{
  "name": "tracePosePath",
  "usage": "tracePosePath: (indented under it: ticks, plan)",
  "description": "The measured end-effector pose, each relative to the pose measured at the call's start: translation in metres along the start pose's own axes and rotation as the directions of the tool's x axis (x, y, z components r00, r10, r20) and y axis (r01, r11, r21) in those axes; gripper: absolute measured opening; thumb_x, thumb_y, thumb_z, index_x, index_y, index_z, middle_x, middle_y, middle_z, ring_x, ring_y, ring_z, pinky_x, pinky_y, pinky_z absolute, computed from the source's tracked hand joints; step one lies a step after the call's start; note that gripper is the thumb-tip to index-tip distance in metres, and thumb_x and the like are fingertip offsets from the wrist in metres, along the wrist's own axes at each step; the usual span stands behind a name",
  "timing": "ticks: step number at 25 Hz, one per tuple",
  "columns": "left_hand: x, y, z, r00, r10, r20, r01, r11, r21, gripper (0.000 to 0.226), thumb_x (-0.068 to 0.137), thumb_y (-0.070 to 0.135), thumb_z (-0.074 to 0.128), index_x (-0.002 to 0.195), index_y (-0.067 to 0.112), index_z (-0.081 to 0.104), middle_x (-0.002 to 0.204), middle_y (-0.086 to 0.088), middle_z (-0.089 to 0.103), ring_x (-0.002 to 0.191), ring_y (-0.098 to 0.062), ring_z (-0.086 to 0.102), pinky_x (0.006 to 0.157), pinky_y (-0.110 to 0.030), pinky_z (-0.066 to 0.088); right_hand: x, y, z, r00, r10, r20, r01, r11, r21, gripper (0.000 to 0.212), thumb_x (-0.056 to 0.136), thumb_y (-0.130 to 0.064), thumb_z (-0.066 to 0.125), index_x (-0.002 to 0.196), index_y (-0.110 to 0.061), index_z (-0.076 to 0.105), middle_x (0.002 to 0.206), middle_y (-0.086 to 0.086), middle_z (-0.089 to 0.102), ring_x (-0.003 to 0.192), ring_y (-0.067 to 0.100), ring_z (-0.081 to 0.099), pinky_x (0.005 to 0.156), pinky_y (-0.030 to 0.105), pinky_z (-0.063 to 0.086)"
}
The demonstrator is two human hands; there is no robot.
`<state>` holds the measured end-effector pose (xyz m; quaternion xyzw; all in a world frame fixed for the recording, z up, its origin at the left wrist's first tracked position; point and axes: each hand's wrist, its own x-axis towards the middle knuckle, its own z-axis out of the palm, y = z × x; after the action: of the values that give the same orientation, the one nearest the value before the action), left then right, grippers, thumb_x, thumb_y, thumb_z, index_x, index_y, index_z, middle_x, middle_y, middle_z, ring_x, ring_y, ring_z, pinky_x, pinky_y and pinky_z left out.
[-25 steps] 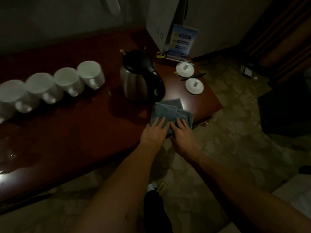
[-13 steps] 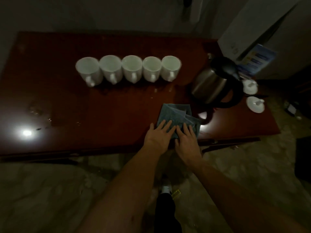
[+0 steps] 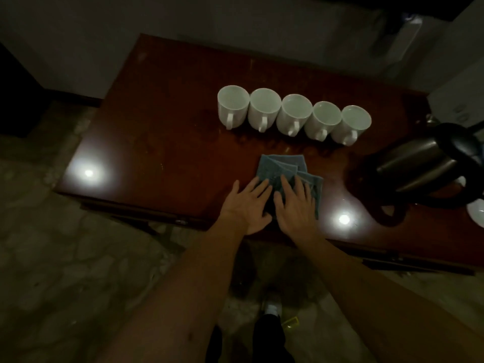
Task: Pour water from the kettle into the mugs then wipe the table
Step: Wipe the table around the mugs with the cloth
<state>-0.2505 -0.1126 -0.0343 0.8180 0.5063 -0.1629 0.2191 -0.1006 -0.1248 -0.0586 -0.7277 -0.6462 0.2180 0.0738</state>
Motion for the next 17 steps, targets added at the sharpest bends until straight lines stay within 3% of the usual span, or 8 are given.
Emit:
tracePosePath:
  ticks: [2, 7, 13, 17]
  plan:
    - [0.001, -0.002, -0.002, 0.999, -0.018, -0.030, 0.019, 1.000, 0.025, 0.070, 0.105, 0.051, 0.026, 0.161, 0.021, -0.004, 0.168, 0.002, -0.014, 0.153, -0.019, -0.016, 0.122, -0.057, 0.000, 0.004, 0.001, 0.005, 1.000, 0.001, 0.020, 0.001, 0.997, -0.080, 0.059, 0.106, -0.045, 0.032, 0.161, -0.032, 0.017, 0.170, 0.005, 0.008, 0.156, 0.032, 0.003, 0.124, 0.057, 0.007]
    - [0.019, 0.000, -0.005, 0.997, -0.082, -0.012, 0.083, 0.993, 0.079, 0.073, 0.104, 0.056, 0.024, 0.160, 0.023, -0.007, 0.167, 0.004, -0.017, 0.153, -0.020, -0.015, 0.121, -0.057, -0.001, 0.011, 0.030, 0.002, 0.996, -0.089, 0.028, 0.092, 0.981, -0.168, 0.062, 0.105, -0.052, 0.026, 0.162, -0.036, 0.005, 0.171, 0.003, 0.001, 0.156, 0.028, -0.002, 0.125, 0.051, 0.001]
    - [0.066, 0.064, -0.013, 0.999, 0.032, -0.034, -0.028, 0.992, 0.124, 0.076, 0.103, 0.057, 0.024, 0.160, 0.021, -0.011, 0.167, 0.001, -0.020, 0.152, -0.019, -0.019, 0.122, -0.056, -0.003, 0.019, 0.104, -0.030, 0.998, -0.057, 0.003, 0.057, 0.981, -0.184, 0.062, 0.103, -0.055, 0.021, 0.161, -0.036, 0.007, 0.170, 0.005, 0.006, 0.156, 0.029, 0.002, 0.125, 0.051, 0.004]
    - [0.082, 0.081, -0.013, 0.998, 0.034, 0.053, -0.042, 0.989, 0.140, 0.075, 0.105, 0.053, 0.026, 0.159, 0.022, -0.017, 0.164, 0.001, -0.027, 0.151, -0.020, -0.024, 0.121, -0.058, -0.004, 0.018, 0.114, -0.024, 1.000, -0.010, -0.019, 0.006, 0.982, -0.188, 0.067, 0.097, -0.054, 0.018, 0.161, -0.036, 0.012, 0.170, 0.006, 0.007, 0.156, 0.031, 0.003, 0.124, 0.056, 0.007]
